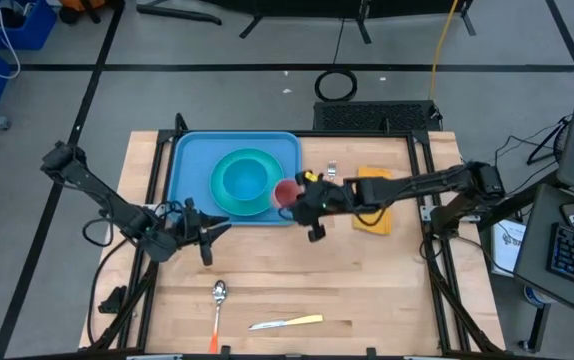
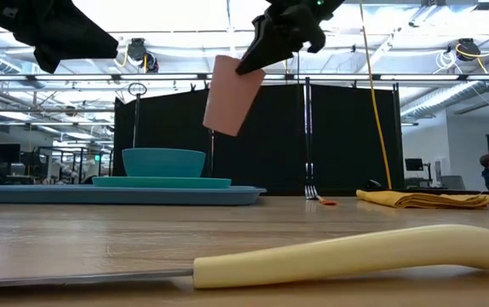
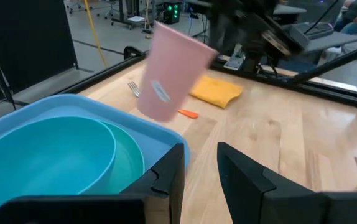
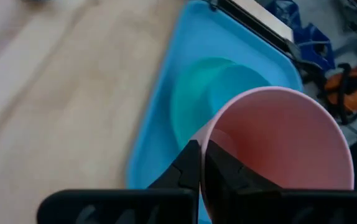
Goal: Set up tray
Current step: Put the pink cup on top of the green plate on the blue serving tray
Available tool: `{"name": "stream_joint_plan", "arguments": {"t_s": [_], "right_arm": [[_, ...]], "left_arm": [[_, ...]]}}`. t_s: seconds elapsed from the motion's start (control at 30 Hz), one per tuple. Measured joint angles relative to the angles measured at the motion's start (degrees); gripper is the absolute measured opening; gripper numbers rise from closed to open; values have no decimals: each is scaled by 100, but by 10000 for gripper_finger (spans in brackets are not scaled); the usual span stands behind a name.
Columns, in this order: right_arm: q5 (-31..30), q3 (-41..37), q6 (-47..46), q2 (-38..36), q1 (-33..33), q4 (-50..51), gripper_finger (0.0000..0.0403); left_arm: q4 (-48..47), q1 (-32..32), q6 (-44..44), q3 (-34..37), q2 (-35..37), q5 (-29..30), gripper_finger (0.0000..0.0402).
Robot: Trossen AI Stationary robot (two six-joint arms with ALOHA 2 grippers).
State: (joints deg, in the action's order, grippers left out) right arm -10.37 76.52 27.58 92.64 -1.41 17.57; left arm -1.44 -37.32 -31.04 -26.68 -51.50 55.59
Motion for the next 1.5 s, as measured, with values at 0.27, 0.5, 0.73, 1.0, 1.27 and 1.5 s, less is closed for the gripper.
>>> {"name": "stream_joint_plan", "arguments": {"t_s": [0.27,0.5,0.73,1.0,1.27,1.5], "right_arm": [[342,602,153,4,737,563,0],[616,961,84,2,1256,739,0],[920,1046,102,147,1588,627,0],[912,2177,190,1074,1939,1359,0],[1250,4092,32,2254,2441,2808,0],[1559,4626,7,2802,2816,3150,0]], "left_arm": [[23,0,-66,0,-134,159,97],[47,0,-40,0,-134,201,97],[85,0,54,0,-134,407,97],[160,0,164,-2,-133,444,97],[155,0,181,-2,-135,374,97],[115,0,157,-2,-134,296,97]]}}
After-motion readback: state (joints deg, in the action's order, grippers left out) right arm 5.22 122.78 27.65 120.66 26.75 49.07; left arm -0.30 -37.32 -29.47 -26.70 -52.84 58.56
